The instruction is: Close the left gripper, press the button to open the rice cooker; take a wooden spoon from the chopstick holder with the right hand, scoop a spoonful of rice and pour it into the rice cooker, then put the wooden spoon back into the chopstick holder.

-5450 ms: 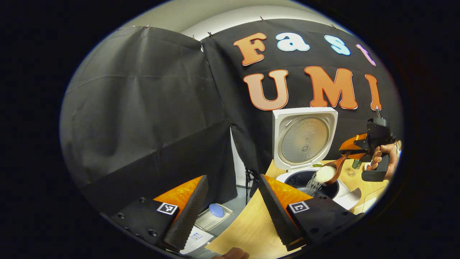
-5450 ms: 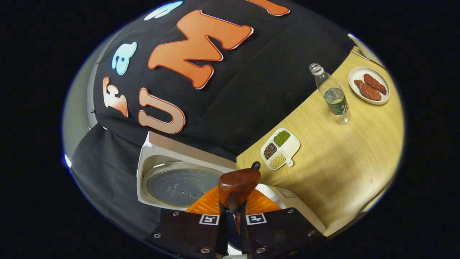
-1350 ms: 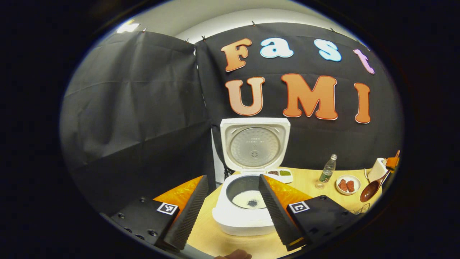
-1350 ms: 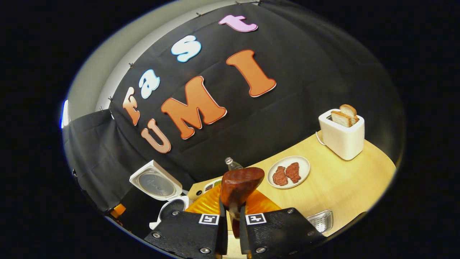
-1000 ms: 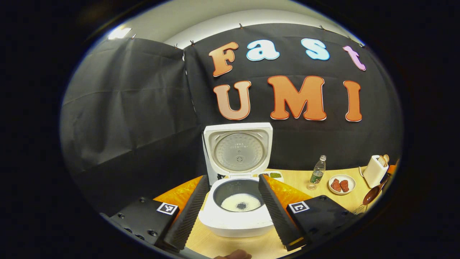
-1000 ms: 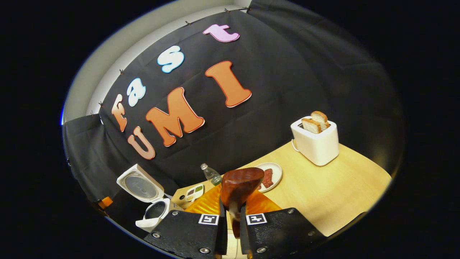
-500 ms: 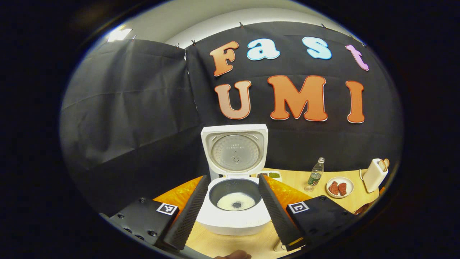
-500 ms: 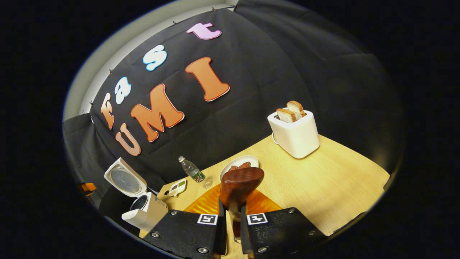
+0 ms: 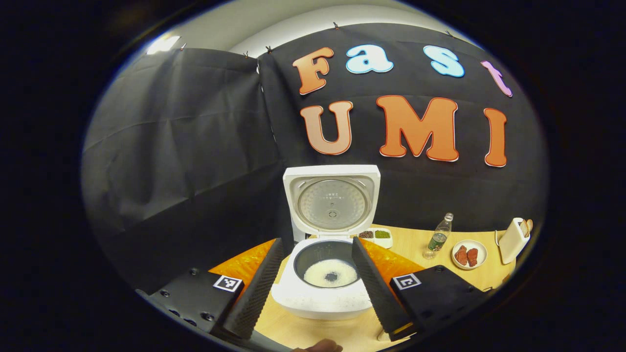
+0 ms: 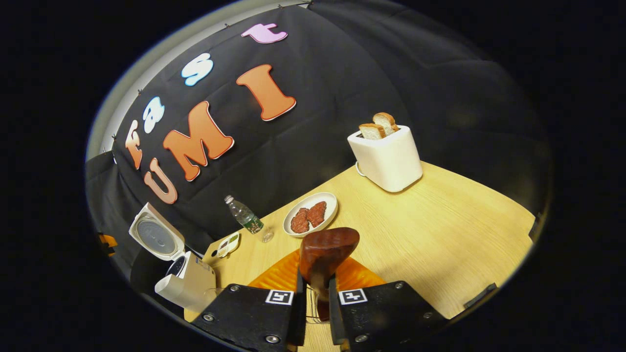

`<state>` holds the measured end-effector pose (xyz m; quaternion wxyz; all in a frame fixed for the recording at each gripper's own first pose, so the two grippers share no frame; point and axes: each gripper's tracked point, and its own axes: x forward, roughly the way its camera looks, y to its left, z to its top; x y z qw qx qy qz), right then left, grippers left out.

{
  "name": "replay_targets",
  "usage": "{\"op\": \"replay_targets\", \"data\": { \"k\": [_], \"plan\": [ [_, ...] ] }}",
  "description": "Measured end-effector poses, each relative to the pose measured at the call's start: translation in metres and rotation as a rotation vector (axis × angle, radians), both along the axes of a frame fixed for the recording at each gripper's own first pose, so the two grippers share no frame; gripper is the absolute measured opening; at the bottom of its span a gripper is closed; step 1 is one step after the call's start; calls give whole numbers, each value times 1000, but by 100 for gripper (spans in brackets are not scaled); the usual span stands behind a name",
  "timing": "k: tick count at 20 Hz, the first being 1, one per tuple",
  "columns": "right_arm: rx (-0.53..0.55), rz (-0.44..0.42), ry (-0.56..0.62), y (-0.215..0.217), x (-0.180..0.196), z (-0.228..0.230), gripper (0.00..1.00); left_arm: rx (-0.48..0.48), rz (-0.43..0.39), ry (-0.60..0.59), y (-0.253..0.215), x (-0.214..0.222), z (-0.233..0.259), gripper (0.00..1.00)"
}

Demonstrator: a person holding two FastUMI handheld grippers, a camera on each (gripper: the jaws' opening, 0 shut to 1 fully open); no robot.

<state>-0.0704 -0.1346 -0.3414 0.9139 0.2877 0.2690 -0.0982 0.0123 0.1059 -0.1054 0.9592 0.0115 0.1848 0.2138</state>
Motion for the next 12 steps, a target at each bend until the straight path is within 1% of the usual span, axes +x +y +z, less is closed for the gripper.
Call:
{"op": "replay_targets", "data": {
  "k": [3, 5, 8, 10, 11, 12],
  "plan": [
    [-2, -37, 56, 3, -9, -9, 23, -10, -49, 10, 6, 22, 0, 96],
    [-10, -63, 88, 2, -15, -14, 24, 10, -76, 0, 16, 39, 9, 96],
    [4, -87, 107, 2, -24, -7, 25, 43, -99, -18, 31, 65, 24, 96],
    [2, -106, 127, -2, -29, -3, 27, 37, -113, -36, 37, 85, 39, 95],
    [10, -109, 131, -2, -32, 0, 29, 28, -121, -49, 40, 96, 44, 96],
    [11, -121, 121, -2, -31, 6, 29, 21, -120, -55, 44, 106, 48, 96]
  ]
}}
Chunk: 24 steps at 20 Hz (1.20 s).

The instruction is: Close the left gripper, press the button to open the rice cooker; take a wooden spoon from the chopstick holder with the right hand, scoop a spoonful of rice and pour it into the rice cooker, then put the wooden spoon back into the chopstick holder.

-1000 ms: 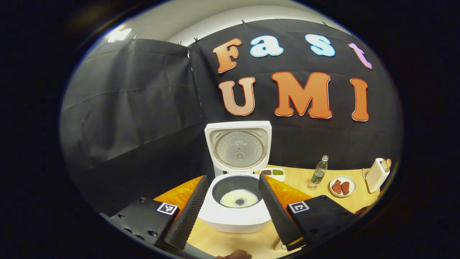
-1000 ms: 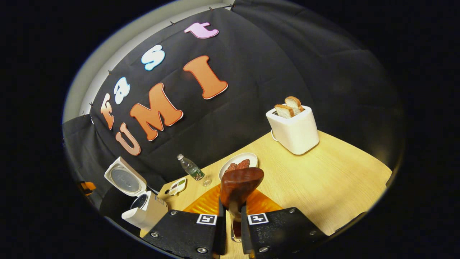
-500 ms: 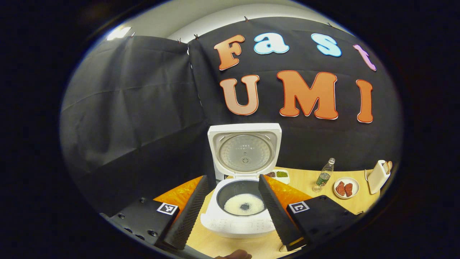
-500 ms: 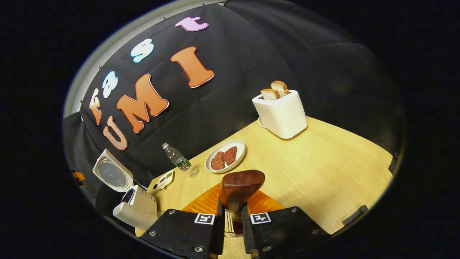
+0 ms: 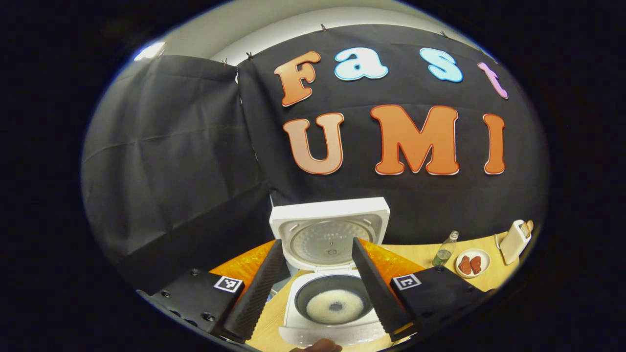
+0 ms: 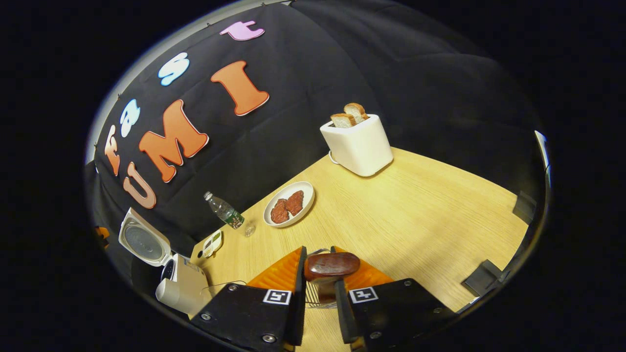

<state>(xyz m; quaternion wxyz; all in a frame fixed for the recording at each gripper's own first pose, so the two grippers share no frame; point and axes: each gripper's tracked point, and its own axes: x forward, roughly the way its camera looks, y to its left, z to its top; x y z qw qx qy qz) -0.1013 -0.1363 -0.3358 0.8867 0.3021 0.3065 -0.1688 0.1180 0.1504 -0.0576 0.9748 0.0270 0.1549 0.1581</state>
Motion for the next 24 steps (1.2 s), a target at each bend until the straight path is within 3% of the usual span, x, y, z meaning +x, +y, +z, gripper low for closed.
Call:
{"op": "replay_targets", "data": {
  "k": [2, 3, 4, 5, 9, 13, 18, 24],
  "plan": [
    [-21, -15, -4, -8, -3, 12, 31, -12, 1, -17, 7, 18, 10, 96],
    [-41, -25, -8, -13, -5, 18, 38, -24, -10, -30, 6, 28, 15, 96],
    [-60, -33, -18, -18, -5, 27, 34, -44, -26, -33, 6, 40, 17, 95],
    [-78, -42, -30, -23, -5, 39, 54, -74, -31, -32, 8, 49, 21, 96],
    [-158, -58, -94, -38, -1, 88, 72, -143, -38, -40, 22, 90, 38, 90],
    [-228, -65, -154, -47, 3, 136, 77, -228, -53, -11, 29, 129, 39, 91],
    [-296, -70, -209, -53, -5, 182, 81, -352, -39, 159, 29, 164, -2, 92],
    [-353, -103, -188, -73, -22, 184, 81, -321, -50, 373, 21, 181, -57, 94]
  ]
}}
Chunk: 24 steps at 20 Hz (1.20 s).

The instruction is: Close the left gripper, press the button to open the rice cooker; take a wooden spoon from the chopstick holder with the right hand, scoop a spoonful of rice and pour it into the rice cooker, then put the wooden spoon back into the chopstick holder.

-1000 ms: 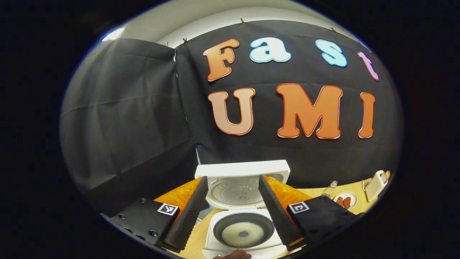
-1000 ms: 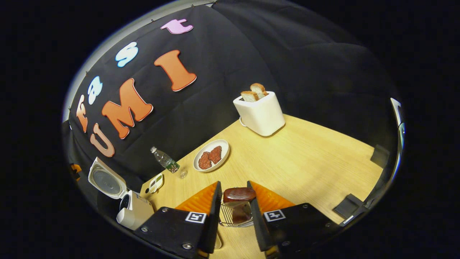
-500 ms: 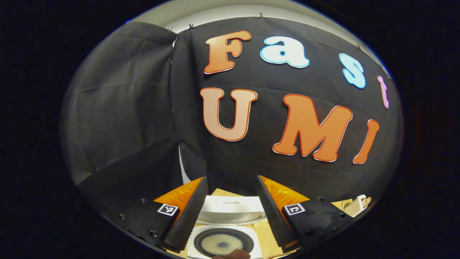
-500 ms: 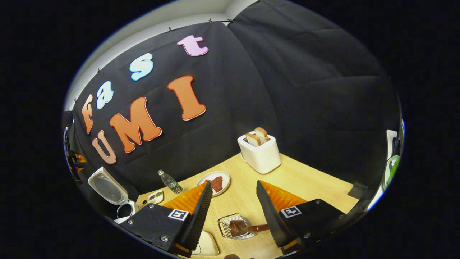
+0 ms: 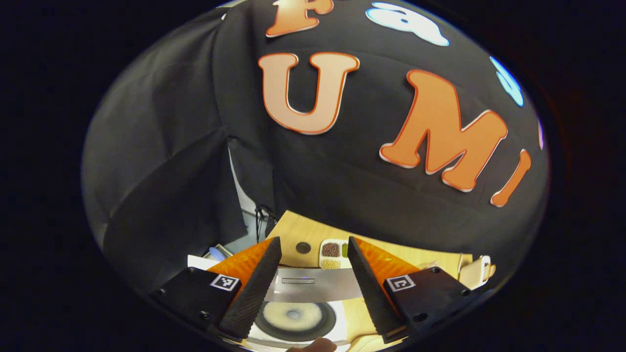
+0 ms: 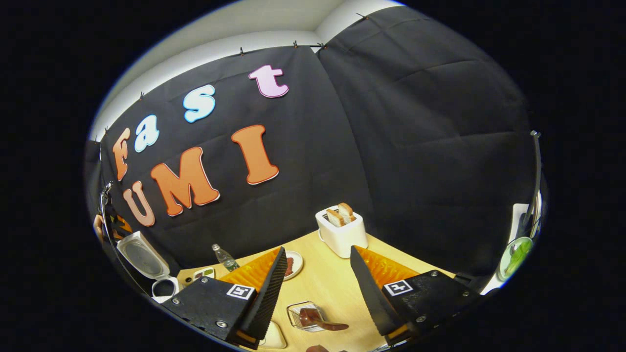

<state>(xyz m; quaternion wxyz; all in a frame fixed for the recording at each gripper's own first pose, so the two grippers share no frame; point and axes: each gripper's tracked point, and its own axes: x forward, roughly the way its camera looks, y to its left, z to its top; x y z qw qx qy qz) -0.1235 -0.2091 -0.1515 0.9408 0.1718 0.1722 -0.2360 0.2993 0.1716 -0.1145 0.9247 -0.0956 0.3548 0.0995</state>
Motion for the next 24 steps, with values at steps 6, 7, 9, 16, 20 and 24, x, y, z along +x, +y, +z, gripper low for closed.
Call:
{"op": "replay_targets", "data": {
  "k": [6, 7, 9, 16, 20, 24],
  "plan": [
    [15, 28, 40, 8, -2, -25, 81, 84, 2, 117, -4, -27, -9, 92],
    [27, 31, 50, 8, -1, -31, 81, 89, 5, 122, -7, -37, -9, 92],
    [62, 46, 56, 15, 2, -37, 81, 85, 6, 137, -13, -53, -13, 92],
    [73, 139, 72, 35, 24, -54, 81, 49, 8, 306, -30, -138, -92, 93],
    [86, 200, 106, 53, 36, -71, 81, -14, 20, 452, -46, -190, -152, 92],
    [75, 250, 112, 68, 50, -72, 81, -21, 17, 499, -48, -197, -176, 97]
  ]
}}
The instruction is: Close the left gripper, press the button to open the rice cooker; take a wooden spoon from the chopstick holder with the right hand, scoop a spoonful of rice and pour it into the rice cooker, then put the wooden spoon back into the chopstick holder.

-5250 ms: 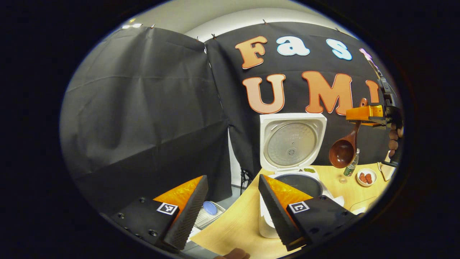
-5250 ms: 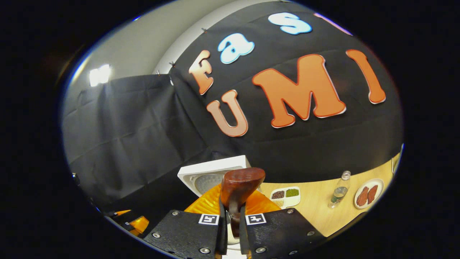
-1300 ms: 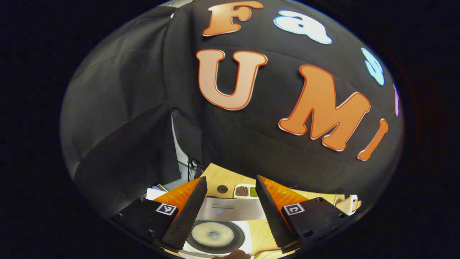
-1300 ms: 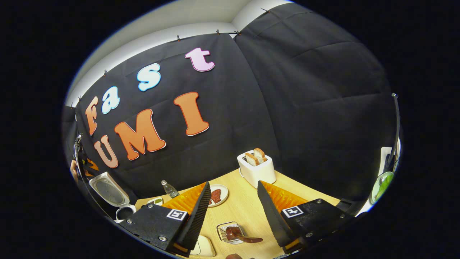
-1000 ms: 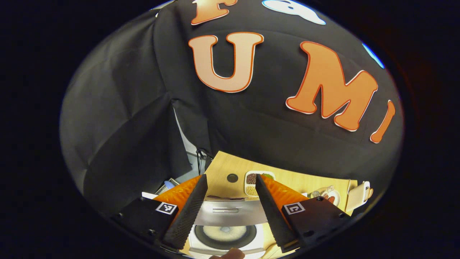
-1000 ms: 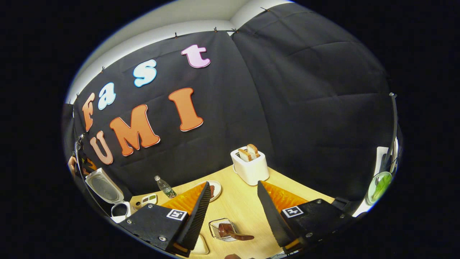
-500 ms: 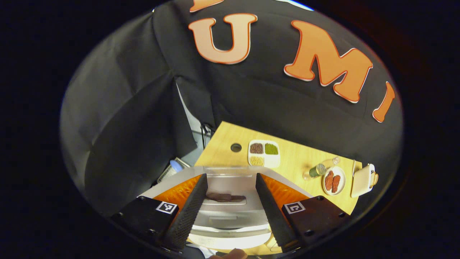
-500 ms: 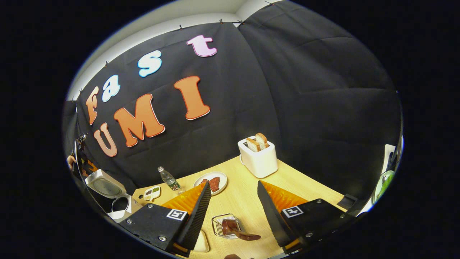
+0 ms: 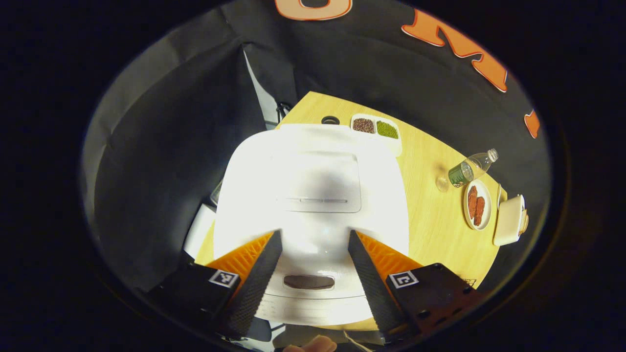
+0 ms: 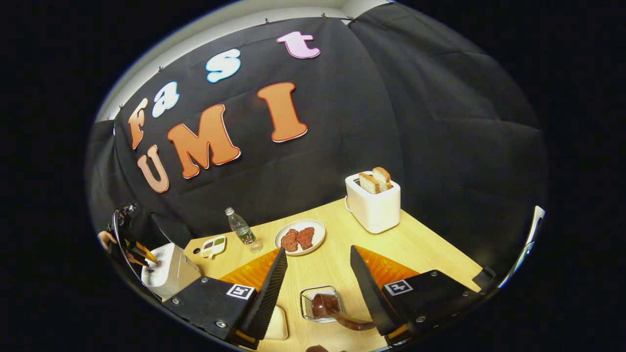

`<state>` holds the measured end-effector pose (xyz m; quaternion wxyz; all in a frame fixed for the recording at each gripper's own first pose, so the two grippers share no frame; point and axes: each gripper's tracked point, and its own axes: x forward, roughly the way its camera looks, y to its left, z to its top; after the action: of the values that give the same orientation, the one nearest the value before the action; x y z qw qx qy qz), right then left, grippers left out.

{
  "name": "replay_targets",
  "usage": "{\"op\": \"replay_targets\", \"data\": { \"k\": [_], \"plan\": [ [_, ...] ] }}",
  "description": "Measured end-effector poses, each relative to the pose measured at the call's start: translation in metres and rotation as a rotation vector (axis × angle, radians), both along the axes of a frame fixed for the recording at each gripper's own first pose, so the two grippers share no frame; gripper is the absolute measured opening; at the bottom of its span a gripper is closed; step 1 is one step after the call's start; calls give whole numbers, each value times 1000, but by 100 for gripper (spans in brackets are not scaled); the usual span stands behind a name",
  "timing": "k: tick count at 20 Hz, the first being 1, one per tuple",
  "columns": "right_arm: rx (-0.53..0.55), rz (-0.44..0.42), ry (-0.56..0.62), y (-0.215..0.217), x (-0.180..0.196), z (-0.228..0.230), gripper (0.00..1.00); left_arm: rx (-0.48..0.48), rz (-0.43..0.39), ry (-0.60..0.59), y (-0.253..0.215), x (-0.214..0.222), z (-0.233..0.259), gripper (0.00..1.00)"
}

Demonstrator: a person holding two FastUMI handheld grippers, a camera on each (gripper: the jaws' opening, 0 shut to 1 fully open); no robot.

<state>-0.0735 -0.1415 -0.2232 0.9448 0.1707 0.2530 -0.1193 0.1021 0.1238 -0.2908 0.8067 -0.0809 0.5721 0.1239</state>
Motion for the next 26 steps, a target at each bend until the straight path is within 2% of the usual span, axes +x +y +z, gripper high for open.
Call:
{"op": "replay_targets", "data": {
  "k": [2, 8, 11, 18, 22, 26],
  "plan": [
    [12, 16, 6, 10, 6, -5, 81, 20, 34, -25, -2, -2, -1, 94],
    [12, 103, 27, 46, 16, -14, 81, 55, 46, -139, -3, -1, 1, 94],
    [-8, 155, 0, 66, 29, -3, 81, 72, -12, -311, -16, 2, 25, 94],
    [-102, 251, -139, 111, 60, 50, 81, 179, -131, -748, -36, 0, 150, 93],
    [-132, 295, -240, 137, 71, 90, 81, 192, -205, -969, -63, -18, 205, 93],
    [-123, 306, -311, 152, 77, 117, 84, 239, -260, -1113, -78, -41, 234, 93]
  ]
}}
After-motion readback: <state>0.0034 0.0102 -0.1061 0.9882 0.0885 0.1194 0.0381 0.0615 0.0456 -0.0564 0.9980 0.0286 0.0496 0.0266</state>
